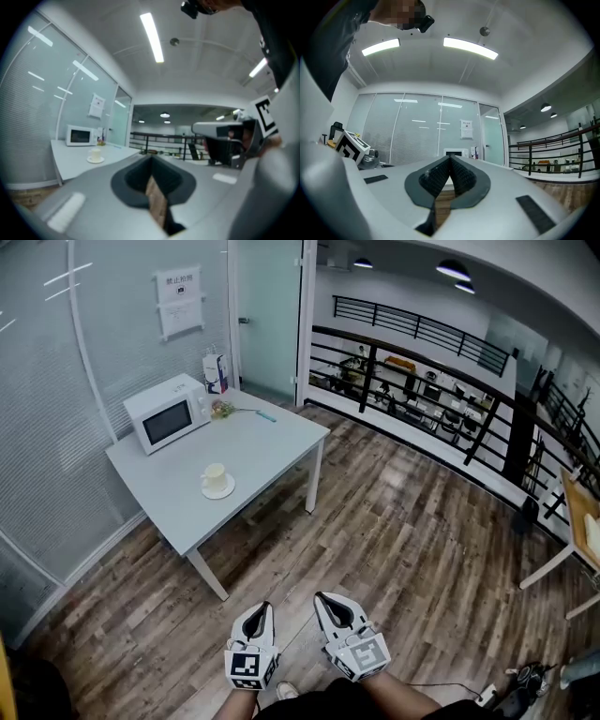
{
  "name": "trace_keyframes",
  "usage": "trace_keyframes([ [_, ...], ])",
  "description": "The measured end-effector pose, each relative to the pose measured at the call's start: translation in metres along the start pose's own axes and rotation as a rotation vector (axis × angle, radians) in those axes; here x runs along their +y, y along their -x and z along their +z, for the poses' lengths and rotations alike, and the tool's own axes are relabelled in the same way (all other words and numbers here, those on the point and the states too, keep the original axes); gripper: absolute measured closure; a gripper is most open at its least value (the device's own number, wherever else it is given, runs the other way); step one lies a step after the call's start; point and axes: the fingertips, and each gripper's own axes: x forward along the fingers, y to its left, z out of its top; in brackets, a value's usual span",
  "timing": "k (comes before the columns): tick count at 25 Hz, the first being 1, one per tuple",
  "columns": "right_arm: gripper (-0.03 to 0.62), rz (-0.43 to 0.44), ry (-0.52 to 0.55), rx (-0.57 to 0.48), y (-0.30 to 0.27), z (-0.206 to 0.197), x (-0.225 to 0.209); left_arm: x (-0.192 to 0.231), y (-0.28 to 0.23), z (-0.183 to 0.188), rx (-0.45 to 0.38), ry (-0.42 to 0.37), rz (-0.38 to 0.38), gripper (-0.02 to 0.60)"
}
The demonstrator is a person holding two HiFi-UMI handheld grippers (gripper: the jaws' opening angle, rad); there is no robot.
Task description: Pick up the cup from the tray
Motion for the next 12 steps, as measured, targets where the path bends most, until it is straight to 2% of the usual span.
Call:
trace_keyframes([
  [6, 0.605, -0.004, -0.02, 0.007, -0.01, -0.003, -0.002, 0.011, -0.002, -0.006, 0.027, -0.035, -0.013, 0.579],
  [12, 0.605, 0.033, -0.013, 0.037, -0.037, -0.015, -0.009, 0.03, -0.021, -0.016, 0.058, -0.025, 0.005, 0.579],
])
